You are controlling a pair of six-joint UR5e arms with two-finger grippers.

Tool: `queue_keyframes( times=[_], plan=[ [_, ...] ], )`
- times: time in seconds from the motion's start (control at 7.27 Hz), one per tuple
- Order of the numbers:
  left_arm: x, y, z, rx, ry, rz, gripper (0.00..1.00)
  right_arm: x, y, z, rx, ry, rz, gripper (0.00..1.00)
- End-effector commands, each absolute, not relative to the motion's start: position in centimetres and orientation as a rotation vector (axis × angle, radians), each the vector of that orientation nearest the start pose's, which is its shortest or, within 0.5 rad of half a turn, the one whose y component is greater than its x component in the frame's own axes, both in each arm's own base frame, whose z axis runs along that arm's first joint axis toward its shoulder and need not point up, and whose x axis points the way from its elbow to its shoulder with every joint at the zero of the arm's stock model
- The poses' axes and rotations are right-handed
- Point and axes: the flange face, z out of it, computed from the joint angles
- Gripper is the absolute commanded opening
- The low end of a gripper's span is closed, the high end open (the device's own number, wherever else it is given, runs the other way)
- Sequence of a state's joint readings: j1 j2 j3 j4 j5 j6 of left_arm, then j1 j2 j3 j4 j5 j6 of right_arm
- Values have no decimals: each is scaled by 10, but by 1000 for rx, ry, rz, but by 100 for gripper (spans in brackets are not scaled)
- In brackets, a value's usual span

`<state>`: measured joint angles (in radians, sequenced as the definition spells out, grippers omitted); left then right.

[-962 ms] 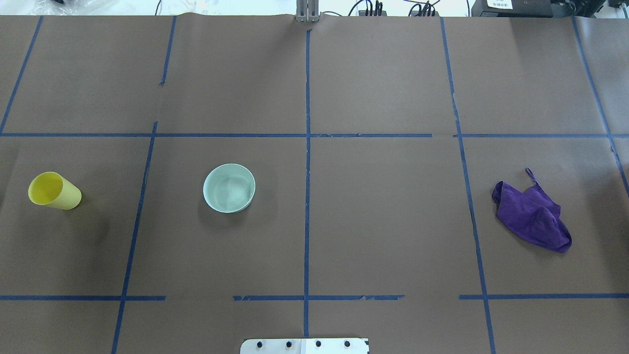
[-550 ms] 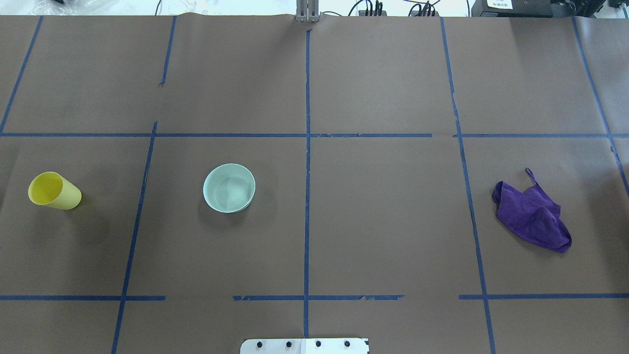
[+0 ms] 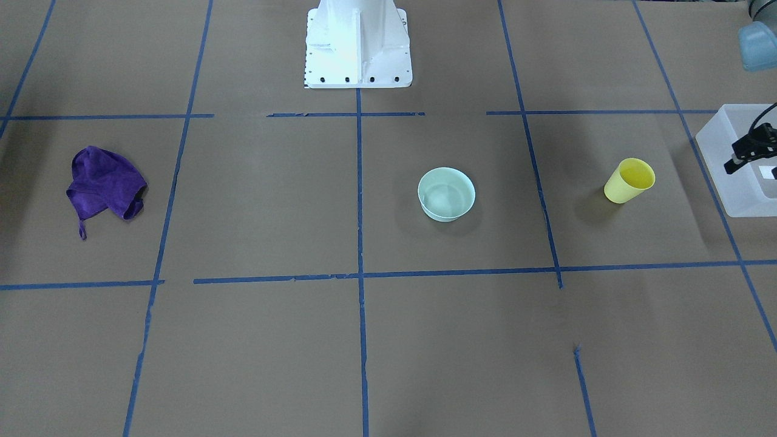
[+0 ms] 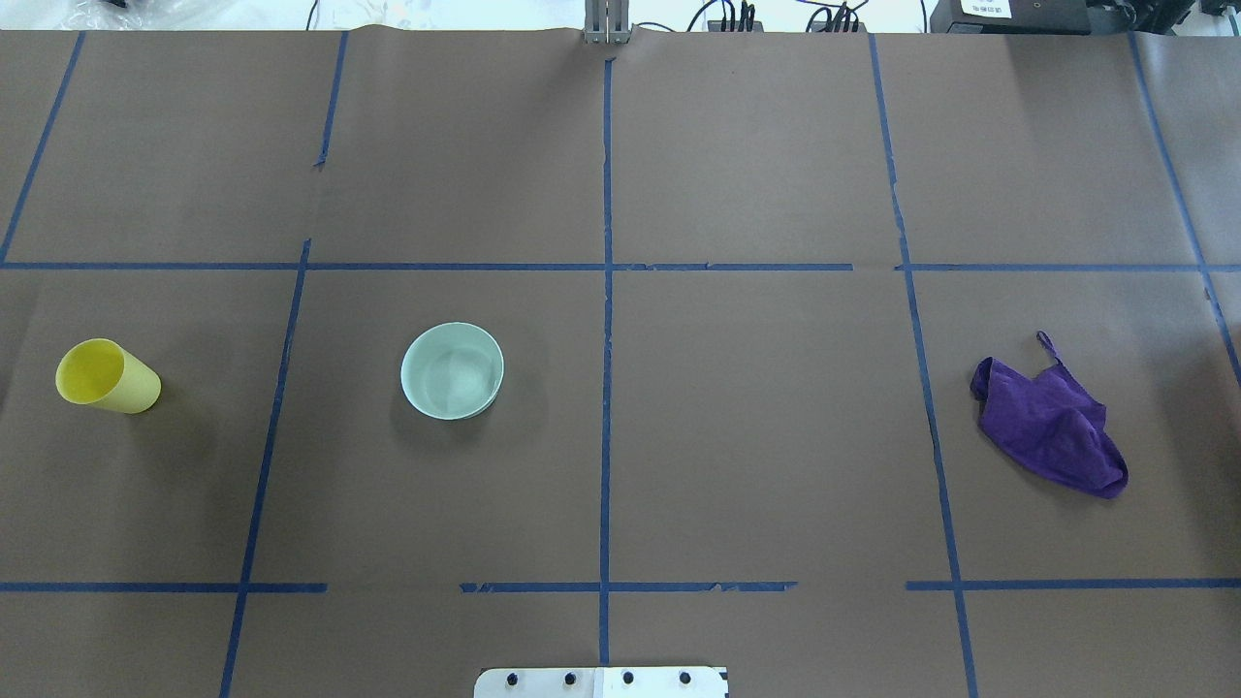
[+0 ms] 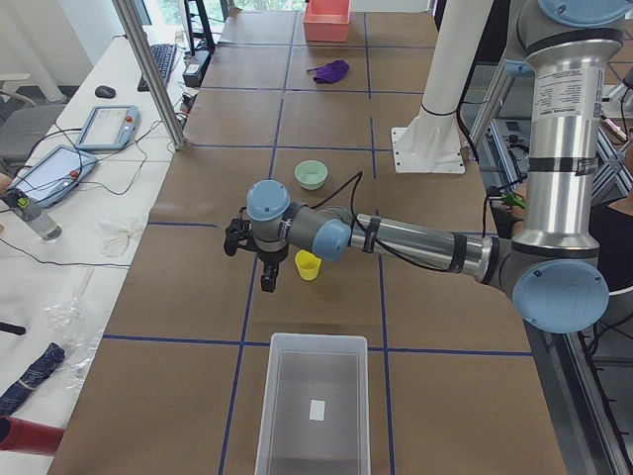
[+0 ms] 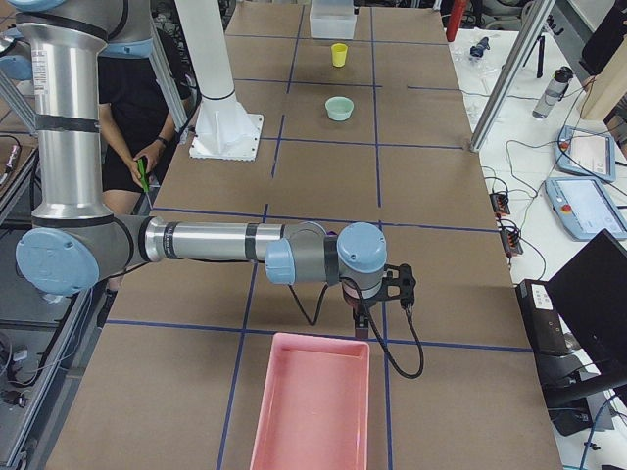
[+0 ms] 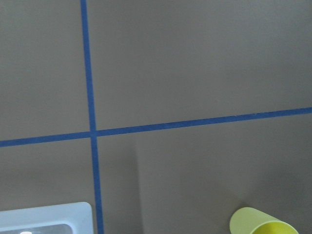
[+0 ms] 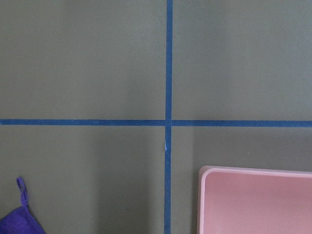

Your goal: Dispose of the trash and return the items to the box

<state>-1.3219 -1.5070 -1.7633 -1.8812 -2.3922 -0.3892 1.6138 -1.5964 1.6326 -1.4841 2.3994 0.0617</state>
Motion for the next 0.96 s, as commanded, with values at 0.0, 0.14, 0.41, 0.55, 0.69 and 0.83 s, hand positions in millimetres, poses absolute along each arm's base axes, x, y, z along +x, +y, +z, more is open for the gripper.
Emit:
queue_keyframes(
  times=[0.0, 0.14, 0.41, 0.55, 0.69, 0.83],
  plan=[
    [110, -425, 573, 144, 980, -3, 100, 81, -487, 626, 113, -828, 46, 100],
    [138, -419, 570, 113, 976, -36, 100, 81, -487, 626, 113, -828, 46, 100],
    [163, -417, 584, 135, 914, -49, 100, 81, -485, 628, 109, -828, 48, 100],
    [170, -421, 590, 125, 908, -45, 100, 81, -485, 627, 110, -828, 48, 100],
    [177, -423, 590, 121, 909, -34, 100, 81, -485, 627, 112, -830, 47, 100],
    [185, -423, 593, 110, 907, -22, 100, 81, -486, 626, 113, -828, 46, 100]
  ],
)
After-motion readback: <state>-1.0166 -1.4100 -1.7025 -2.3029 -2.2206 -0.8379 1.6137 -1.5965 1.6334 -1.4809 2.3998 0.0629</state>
